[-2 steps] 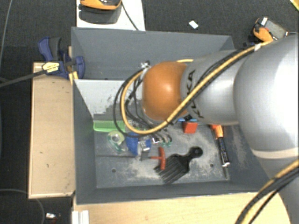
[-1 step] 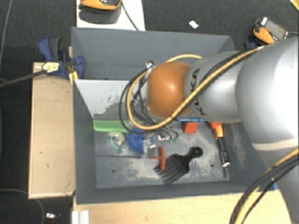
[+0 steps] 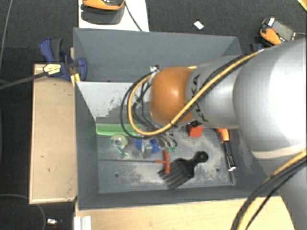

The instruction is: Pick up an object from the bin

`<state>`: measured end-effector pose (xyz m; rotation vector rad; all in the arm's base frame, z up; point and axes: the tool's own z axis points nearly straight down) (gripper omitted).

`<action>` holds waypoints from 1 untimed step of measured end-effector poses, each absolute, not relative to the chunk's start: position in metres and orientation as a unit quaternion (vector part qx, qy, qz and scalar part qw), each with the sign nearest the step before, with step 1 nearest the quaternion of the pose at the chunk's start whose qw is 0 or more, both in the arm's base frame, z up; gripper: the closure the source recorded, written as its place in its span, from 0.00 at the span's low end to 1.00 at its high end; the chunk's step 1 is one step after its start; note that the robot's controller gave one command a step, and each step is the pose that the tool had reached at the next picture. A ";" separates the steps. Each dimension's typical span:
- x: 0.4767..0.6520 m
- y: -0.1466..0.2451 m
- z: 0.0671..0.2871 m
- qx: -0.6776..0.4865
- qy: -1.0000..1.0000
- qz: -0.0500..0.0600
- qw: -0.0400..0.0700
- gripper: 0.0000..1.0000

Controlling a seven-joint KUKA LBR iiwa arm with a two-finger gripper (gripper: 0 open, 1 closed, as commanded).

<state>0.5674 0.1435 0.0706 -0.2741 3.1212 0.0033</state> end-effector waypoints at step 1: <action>0.567 0.143 0.071 -0.087 0.996 0.001 0.004 1.00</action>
Offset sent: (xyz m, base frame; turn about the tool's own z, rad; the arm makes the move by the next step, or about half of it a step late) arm -0.0002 0.0000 0.0429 0.0002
